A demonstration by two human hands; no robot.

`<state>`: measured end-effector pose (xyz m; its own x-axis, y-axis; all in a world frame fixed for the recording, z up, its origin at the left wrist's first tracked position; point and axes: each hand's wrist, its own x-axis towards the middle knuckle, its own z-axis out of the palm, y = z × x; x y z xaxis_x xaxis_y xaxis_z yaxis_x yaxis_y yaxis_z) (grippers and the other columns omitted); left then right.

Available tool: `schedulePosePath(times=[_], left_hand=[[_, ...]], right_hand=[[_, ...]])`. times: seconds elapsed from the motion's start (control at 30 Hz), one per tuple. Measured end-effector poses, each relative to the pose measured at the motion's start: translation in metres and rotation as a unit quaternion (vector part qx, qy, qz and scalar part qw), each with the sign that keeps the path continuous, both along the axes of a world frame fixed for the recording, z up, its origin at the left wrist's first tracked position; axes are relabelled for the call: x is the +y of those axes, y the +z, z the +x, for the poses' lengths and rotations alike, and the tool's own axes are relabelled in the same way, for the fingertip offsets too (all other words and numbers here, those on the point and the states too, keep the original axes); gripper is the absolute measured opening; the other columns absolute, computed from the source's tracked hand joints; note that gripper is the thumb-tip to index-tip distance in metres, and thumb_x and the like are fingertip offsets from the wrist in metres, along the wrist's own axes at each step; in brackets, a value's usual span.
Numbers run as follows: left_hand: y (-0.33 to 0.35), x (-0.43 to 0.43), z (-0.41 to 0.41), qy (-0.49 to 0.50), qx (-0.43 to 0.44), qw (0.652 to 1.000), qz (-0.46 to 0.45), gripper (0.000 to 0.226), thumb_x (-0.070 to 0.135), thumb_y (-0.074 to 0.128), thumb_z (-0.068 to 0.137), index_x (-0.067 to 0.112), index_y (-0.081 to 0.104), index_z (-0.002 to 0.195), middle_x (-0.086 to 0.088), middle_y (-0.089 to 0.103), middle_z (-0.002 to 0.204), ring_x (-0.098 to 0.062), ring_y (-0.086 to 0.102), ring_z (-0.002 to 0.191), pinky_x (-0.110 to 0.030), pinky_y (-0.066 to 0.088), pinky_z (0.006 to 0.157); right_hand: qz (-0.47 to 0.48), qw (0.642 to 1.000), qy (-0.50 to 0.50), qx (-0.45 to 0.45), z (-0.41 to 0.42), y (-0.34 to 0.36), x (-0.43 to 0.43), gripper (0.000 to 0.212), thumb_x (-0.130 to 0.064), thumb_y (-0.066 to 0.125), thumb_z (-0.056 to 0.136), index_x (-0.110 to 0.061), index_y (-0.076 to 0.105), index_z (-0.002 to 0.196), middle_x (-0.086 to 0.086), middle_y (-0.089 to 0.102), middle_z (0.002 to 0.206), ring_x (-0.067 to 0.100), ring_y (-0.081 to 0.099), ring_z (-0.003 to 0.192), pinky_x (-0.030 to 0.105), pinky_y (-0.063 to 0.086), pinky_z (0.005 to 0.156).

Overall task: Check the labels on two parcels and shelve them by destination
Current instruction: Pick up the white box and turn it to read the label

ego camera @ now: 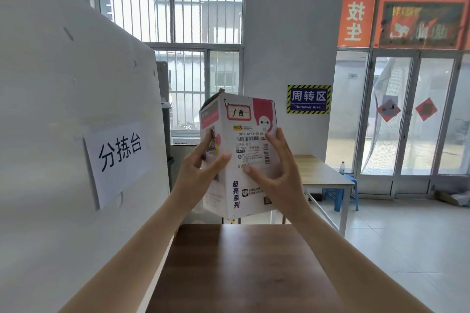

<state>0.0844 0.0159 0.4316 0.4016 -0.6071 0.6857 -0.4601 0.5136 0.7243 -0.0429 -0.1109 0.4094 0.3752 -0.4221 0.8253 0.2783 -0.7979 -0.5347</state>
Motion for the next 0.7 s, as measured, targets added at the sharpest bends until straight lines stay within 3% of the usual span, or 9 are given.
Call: schedulePosePath(times=[0.13,0.23,0.3,0.37,0.47,0.6,0.7], left_hand=[[-0.004,0.002,-0.001,0.009,-0.009,1.0,-0.012,0.055,0.025,0.058,0.086,0.037,0.041,0.136,0.003,0.066,0.118,-0.015,0.072,0.096,-0.03,0.06,0.069],[-0.007,0.004,0.002,0.027,-0.019,0.999,-0.025,0.054,0.012,0.053,0.095,0.023,0.038,0.145,-0.002,0.065,0.124,-0.021,0.071,0.101,-0.034,0.061,0.072],[-0.006,0.007,0.003,0.039,-0.027,0.998,-0.029,0.053,0.01,0.049,0.097,0.019,0.036,0.147,-0.006,0.065,0.124,-0.022,0.072,0.098,-0.032,0.061,0.069],[-0.004,0.01,0.003,0.05,-0.037,0.998,-0.033,0.05,0.013,0.046,0.099,0.02,0.035,0.148,-0.006,0.066,0.122,-0.021,0.073,0.093,-0.03,0.061,0.065],[-0.001,0.013,0.004,0.051,-0.048,0.997,-0.041,0.05,0.021,0.042,0.1,0.02,0.033,0.149,-0.002,0.065,0.127,-0.025,0.073,0.093,-0.041,0.062,0.065],[-0.002,0.013,0.007,0.053,-0.054,0.997,-0.034,0.052,0.025,0.039,0.098,0.022,0.033,0.149,-0.005,0.066,0.126,-0.03,0.072,0.097,-0.055,0.06,0.068],[-0.003,0.011,0.01,0.044,-0.052,0.997,-0.029,0.045,0.02,0.036,0.103,0.026,0.034,0.148,0.005,0.067,0.124,-0.027,0.071,0.101,-0.054,0.06,0.071]], right_hand=[[0.002,1.0,-0.011,-0.012,0.004,-0.001,-0.002,0.077,-0.024,0.084,0.074,-0.053,0.037,0.128,-0.013,0.019,0.16,-0.03,0.023,0.128,0.018,0.041,0.105],[-0.014,0.999,-0.025,-0.015,0.005,0.0,0.0,0.077,-0.022,0.084,0.075,-0.053,0.037,0.127,-0.011,0.02,0.161,-0.031,0.021,0.128,0.002,0.036,0.097],[-0.024,0.999,-0.029,-0.02,0.005,0.001,0.002,0.075,-0.026,0.084,0.074,-0.052,0.037,0.128,-0.013,0.021,0.159,-0.03,0.021,0.129,0.0,0.034,0.097],[-0.039,0.998,-0.027,-0.03,0.004,0.002,0.004,0.072,-0.04,0.079,0.071,-0.05,0.038,0.13,-0.02,0.022,0.156,-0.019,0.026,0.135,0.016,0.042,0.104],[-0.056,0.997,-0.041,-0.035,0.004,0.001,0.007,0.07,-0.048,0.071,0.072,-0.049,0.038,0.134,-0.028,0.02,0.154,0.002,0.035,0.139,0.046,0.05,0.104],[-0.061,0.996,-0.053,-0.039,0.004,0.002,0.009,0.07,-0.048,0.068,0.073,-0.049,0.036,0.135,-0.026,0.022,0.155,0.005,0.039,0.134,0.049,0.052,0.099],[-0.041,0.998,-0.024,-0.042,0.004,0.0,0.007,0.063,-0.042,0.067,0.077,-0.047,0.041,0.134,-0.019,0.026,0.158,0.012,0.042,0.137,0.047,0.055,0.097]])
